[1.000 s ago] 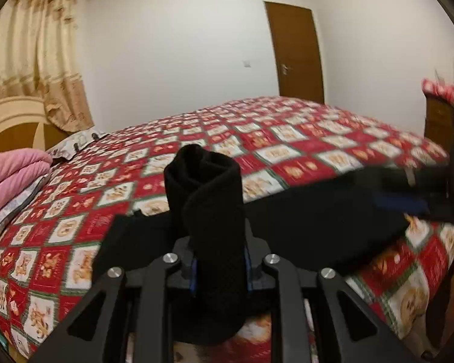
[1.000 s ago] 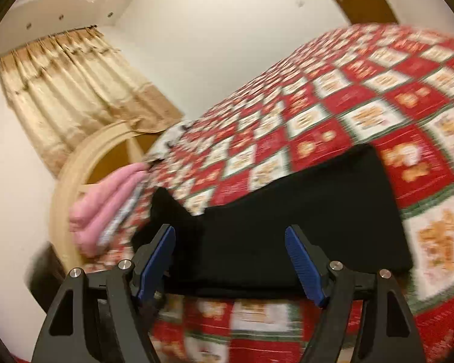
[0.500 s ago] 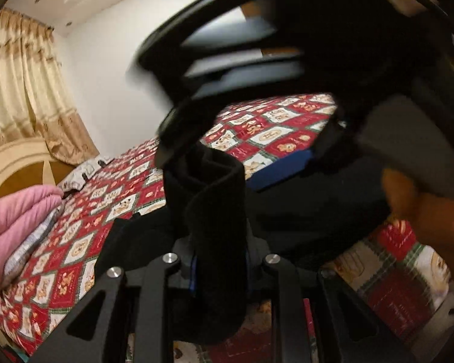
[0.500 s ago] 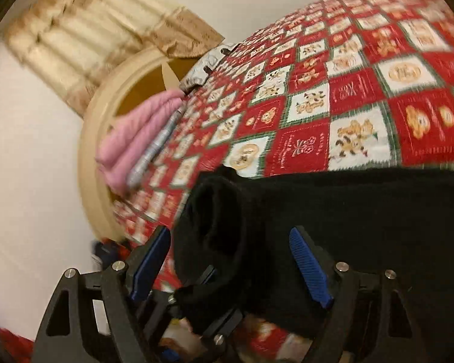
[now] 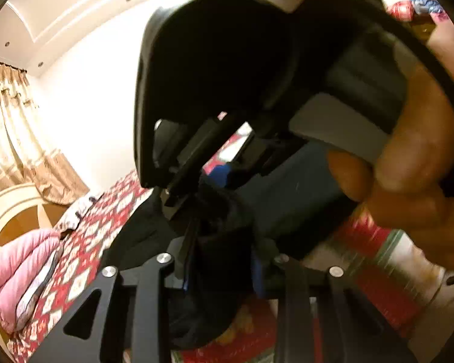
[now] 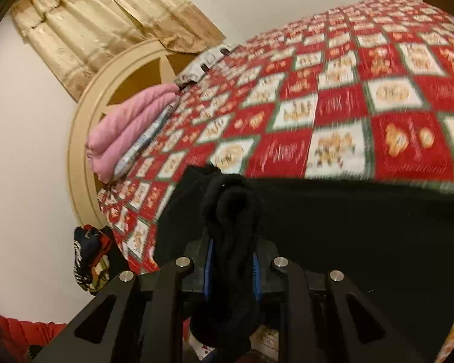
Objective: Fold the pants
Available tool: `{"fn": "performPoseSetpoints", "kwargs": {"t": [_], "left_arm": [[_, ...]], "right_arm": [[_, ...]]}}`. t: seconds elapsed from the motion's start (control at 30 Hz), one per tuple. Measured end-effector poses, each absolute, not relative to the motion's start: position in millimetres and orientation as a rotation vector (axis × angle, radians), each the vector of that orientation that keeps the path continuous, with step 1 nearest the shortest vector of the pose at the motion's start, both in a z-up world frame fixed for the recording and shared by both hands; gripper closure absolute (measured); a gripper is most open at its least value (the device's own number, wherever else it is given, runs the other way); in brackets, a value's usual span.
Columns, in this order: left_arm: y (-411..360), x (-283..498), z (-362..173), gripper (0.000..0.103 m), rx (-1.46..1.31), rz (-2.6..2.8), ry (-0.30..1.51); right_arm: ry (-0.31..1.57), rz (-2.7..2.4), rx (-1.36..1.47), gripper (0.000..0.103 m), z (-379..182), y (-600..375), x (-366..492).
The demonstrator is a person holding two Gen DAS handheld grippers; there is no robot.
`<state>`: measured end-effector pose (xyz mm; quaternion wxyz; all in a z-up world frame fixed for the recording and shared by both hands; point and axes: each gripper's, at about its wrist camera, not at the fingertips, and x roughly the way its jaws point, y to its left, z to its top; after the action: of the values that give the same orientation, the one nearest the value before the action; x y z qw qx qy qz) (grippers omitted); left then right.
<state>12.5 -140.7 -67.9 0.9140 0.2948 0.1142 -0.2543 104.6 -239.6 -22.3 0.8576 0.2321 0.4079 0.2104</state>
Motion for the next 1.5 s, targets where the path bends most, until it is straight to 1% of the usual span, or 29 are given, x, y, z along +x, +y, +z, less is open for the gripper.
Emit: {"fn": "performPoseSetpoints", "kwargs": {"t": [0.13, 0.3, 0.33, 0.4, 0.43, 0.53, 0.6, 0.67, 0.77, 0.8, 0.83, 0.87, 0.93, 0.97, 1.03, 1.1, 1.2, 1.23, 1.3, 1.37, 1.4, 1.43, 1.5], "left_arm": [[-162, 6, -48, 0.076, 0.567, -0.595, 0.201], [-200, -7, -33, 0.076, 0.517, -0.719, 0.209], [-207, -10, -31, 0.078, 0.513, -0.742, 0.208], [-221, -19, -29, 0.083, 0.505, -0.799, 0.210], [-227, -22, -29, 0.083, 0.504, -0.819, 0.210], [-241, -24, -31, 0.083, 0.495, -0.867, 0.247], [-242, -22, -34, 0.082, 0.478, -0.900, 0.313], [-236, -11, -34, 0.078, 0.449, -0.915, 0.377], [-211, 4, -32, 0.073, 0.390, -0.910, 0.474], [-199, 10, -29, 0.069, 0.371, -0.895, 0.490], [-184, 18, -23, 0.066, 0.341, -0.866, 0.500], [-172, 31, -18, 0.064, 0.318, -0.841, 0.500], [-142, 52, 0, 0.057, 0.258, -0.758, 0.480], [-132, 60, 2, 0.056, 0.235, -0.720, 0.471], [-113, 87, 14, 0.050, 0.204, -0.608, 0.455], [-106, 111, 6, 0.050, 0.223, -0.511, 0.465], [-87, 143, -21, 0.050, 0.258, -0.410, 0.530], [-83, 154, -36, 0.050, 0.267, -0.370, 0.584], [-77, 159, -57, 0.050, 0.235, -0.342, 0.670], [-75, 157, -79, 0.049, 0.221, -0.329, 0.711], [-74, 151, -80, 0.049, 0.215, -0.316, 0.681], [-75, 147, -79, 0.046, 0.221, -0.308, 0.667], [-78, 141, -76, 0.046, 0.255, -0.303, 0.656]], "right_arm": [[0.830, 0.422, 0.468, 0.083, -3, -272, 96], [0.846, 0.364, 0.449, 0.083, 3, -317, 87], [0.851, 0.352, 0.457, 0.083, 2, -327, 86], [0.868, 0.337, 0.483, 0.083, -4, -345, 87], [0.881, 0.328, 0.484, 0.083, -9, -352, 87], [0.928, 0.300, 0.464, 0.083, -26, -366, 88], [0.948, 0.287, 0.482, 0.082, -41, -375, 88], [0.959, 0.272, 0.514, 0.073, -57, -384, 87], [0.936, 0.283, 0.661, 0.070, -63, -406, 79], [0.930, 0.247, 0.691, 0.064, -59, -415, 71], [0.915, 0.198, 0.693, 0.051, -54, -422, 63], [0.894, 0.146, 0.679, 0.045, -47, -427, 53], [0.822, 0.030, 0.600, 0.044, -30, -428, 27], [0.788, 0.008, 0.557, 0.044, -21, -422, 16], [0.748, 0.037, 0.460, 0.044, -7, -396, 0], [0.751, 0.086, 0.402, 0.046, -4, -366, -7], [0.763, 0.121, 0.363, 0.046, -12, -333, -8], [0.776, 0.122, 0.332, 0.046, -17, -323, -4], [0.814, 0.115, 0.278, 0.046, -29, -311, 4], [0.842, 0.118, 0.254, 0.049, -40, -303, 13], [0.852, 0.108, 0.232, 0.054, -44, -301, 18], [0.860, 0.094, 0.206, 0.067, -45, -300, 20], [0.877, 0.061, 0.145, 0.084, -44, -298, 21]]}}
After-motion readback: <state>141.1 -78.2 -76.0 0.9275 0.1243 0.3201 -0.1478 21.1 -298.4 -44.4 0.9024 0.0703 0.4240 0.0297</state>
